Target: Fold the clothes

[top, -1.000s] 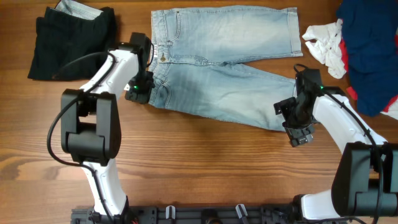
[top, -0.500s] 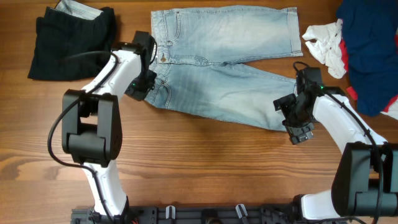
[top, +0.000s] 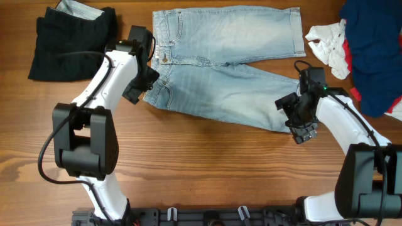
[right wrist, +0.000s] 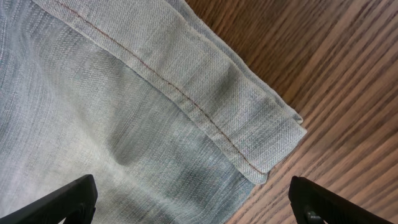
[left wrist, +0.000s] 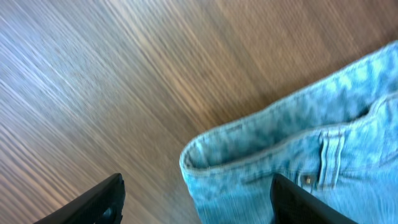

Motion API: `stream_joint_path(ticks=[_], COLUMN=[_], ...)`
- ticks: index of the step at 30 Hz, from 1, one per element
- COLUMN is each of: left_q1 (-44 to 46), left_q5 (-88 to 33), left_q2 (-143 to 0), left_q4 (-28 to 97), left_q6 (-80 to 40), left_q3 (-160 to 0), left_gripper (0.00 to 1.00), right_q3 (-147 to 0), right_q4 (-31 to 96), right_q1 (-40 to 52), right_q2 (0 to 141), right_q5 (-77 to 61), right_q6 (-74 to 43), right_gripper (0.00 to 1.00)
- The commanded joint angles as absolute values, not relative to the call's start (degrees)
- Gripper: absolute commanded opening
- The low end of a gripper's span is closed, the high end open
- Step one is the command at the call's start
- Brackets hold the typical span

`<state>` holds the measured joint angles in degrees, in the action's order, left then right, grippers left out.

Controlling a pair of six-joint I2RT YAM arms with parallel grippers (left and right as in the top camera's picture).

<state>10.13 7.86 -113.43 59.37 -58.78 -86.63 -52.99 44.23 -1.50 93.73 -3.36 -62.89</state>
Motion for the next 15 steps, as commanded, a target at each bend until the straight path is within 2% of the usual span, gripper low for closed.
stream_joint_path(ticks=[1, 8, 15], left_q1=[10.7, 12.7, 13.7], left_q5=[4.1, 3.5, 4.4], left_q2=[-113.4, -113.8, -114.3], left_q4=[59.3, 50.5, 42.9], left_q6=[-61.4, -62.4, -62.4], left_q3=[-85.1, -77.8, -73.4], left_gripper=[0.73, 0.71, 0.50], right_q3=[-52.8, -52.8, -52.8], right_q4=[44.1, 44.1, 44.4], right_q1=[-1.3, -1.3, -1.3], right_q2=[94.3, 94.3, 94.3], right_q5=[-2.6, -3.0, -3.5], right_q6=[-61.8, -61.5, -61.5], right_gripper=[1.00, 1.00, 1.00])
